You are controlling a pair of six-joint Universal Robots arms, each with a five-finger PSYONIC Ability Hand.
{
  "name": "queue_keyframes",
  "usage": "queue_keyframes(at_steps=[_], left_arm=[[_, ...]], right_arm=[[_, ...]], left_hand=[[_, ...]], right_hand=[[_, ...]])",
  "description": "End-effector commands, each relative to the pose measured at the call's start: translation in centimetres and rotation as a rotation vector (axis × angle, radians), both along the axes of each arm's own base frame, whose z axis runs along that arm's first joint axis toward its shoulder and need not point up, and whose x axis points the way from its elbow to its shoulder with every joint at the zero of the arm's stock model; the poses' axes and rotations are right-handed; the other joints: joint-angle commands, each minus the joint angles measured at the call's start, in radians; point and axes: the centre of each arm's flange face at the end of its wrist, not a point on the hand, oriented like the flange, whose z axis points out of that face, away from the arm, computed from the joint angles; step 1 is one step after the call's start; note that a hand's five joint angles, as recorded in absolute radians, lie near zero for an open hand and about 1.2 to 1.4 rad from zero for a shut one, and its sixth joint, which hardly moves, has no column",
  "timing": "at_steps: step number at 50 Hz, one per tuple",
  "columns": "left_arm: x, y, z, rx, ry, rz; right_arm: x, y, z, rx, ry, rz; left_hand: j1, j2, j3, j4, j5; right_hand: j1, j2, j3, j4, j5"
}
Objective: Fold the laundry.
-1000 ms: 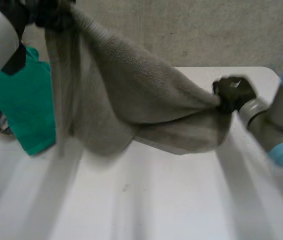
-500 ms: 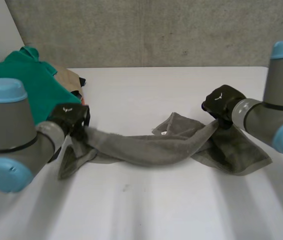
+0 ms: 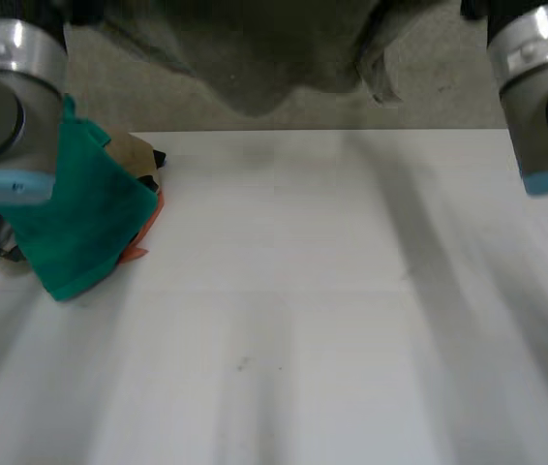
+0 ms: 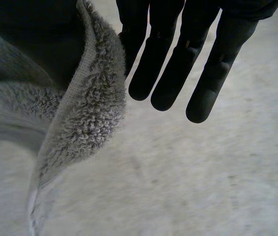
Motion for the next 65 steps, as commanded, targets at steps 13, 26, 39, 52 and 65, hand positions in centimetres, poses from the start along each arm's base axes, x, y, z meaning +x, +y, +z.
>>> queue_keyframes(at_steps=[13, 26, 39, 52, 65], left_arm=[[2.1, 8.0, -23.7, 0.698, -0.413, -0.022], [2.2, 12.1, -18.7, 0.78, -0.528, 0.012], [-1.4, 9.9, -17.9, 0.783, -0.569, -0.104], [-2.0, 7.5, -21.8, 0.998, -0.655, -0.123], [-2.2, 7.0, -22.4, 0.962, -0.667, -0.126]], right_arm=[[0.3, 5.9, -24.3, 0.907, 0.248, 0.054], [-0.5, 7.6, -22.1, 0.967, 0.182, 0.063], [-0.3, 8.7, -22.6, 0.972, 0.214, 0.075], [-1.1, 7.7, -22.6, 0.967, 0.211, 0.048], [-1.5, 7.3, -22.2, 0.957, 0.2, 0.04]], left_hand=[[0.253, 0.201, 0.198, 0.193, 0.255], [-0.698, -0.75, -0.753, -0.757, -0.696], [-0.593, -0.645, -0.647, -0.652, -0.591], [-0.449, -0.501, -0.503, -0.508, -0.447], [0.253, 0.201, 0.198, 0.193, 0.255]], right_hand=[[0.266, 0.218, 0.206, 0.199, 0.218], [0.266, 0.218, 0.206, 0.199, 0.218], [0.266, 0.218, 0.206, 0.199, 0.218], [0.266, 0.218, 0.206, 0.199, 0.218], [0.266, 0.218, 0.206, 0.199, 0.218]])
